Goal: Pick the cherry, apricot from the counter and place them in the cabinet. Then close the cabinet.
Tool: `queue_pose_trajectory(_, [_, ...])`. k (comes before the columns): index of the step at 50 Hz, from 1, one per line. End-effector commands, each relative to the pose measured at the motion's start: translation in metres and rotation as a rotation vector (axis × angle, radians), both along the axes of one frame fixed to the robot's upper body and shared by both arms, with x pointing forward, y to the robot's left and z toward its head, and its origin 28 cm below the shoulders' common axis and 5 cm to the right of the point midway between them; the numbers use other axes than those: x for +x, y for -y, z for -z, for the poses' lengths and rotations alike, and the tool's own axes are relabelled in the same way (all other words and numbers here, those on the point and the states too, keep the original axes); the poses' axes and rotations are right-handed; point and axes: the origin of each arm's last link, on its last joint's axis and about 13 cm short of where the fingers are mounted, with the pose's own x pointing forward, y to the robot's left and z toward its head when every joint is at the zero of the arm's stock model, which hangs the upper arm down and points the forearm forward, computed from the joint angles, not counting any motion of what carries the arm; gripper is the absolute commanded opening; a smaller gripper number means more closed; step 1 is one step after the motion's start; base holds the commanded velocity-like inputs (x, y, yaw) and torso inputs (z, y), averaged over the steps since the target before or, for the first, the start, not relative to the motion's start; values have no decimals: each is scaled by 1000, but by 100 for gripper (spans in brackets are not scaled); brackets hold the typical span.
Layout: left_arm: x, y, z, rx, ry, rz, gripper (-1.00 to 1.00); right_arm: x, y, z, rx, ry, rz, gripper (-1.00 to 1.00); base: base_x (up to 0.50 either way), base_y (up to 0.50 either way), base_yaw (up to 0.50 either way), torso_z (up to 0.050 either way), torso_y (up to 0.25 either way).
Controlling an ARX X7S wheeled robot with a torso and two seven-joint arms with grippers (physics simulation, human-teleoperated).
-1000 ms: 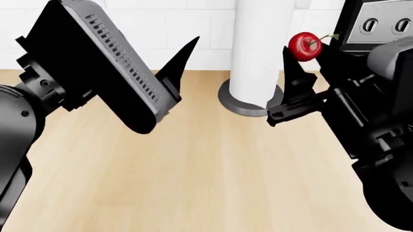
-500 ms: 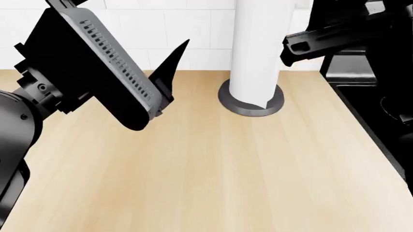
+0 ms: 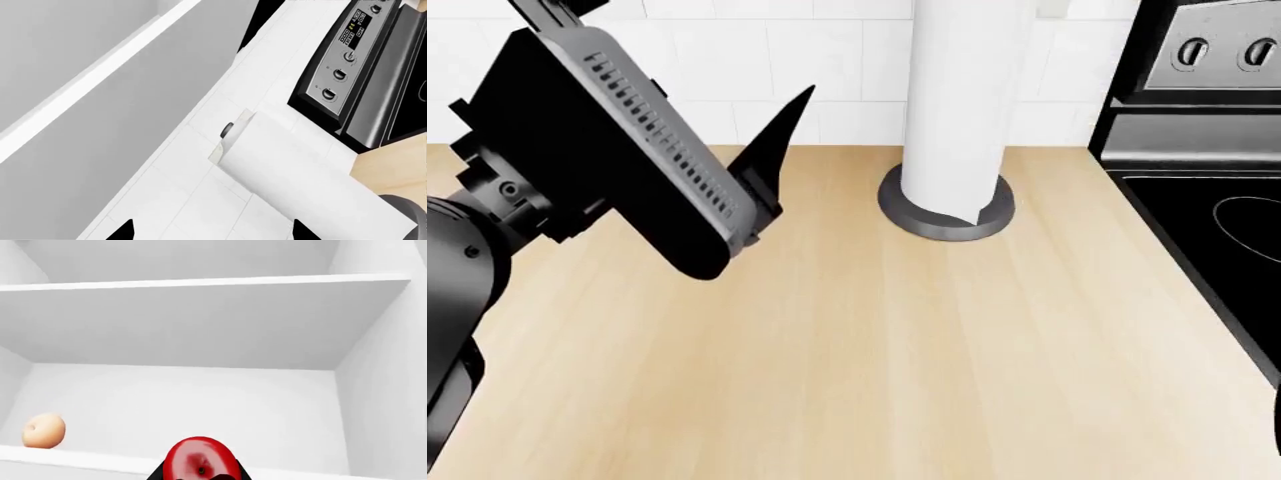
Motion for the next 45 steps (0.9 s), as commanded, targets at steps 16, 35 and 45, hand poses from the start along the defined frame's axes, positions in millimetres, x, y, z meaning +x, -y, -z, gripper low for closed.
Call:
queue_pose_trajectory(16, [-2, -1, 0, -4, 10, 3, 100, 35, -7, -57, 79, 94, 103, -100, 0, 0, 0, 0, -1])
queue_pose_trajectory(35, [-1, -1, 3, -14, 9, 12, 100, 74, -8, -68, 58, -49, 169, -100, 0, 0, 0, 0, 0])
queue_pose_trajectory(45, [-1, -1, 3, -14, 8, 12, 100, 74, -8, -68, 58, -51, 170, -100, 0, 0, 0, 0, 0])
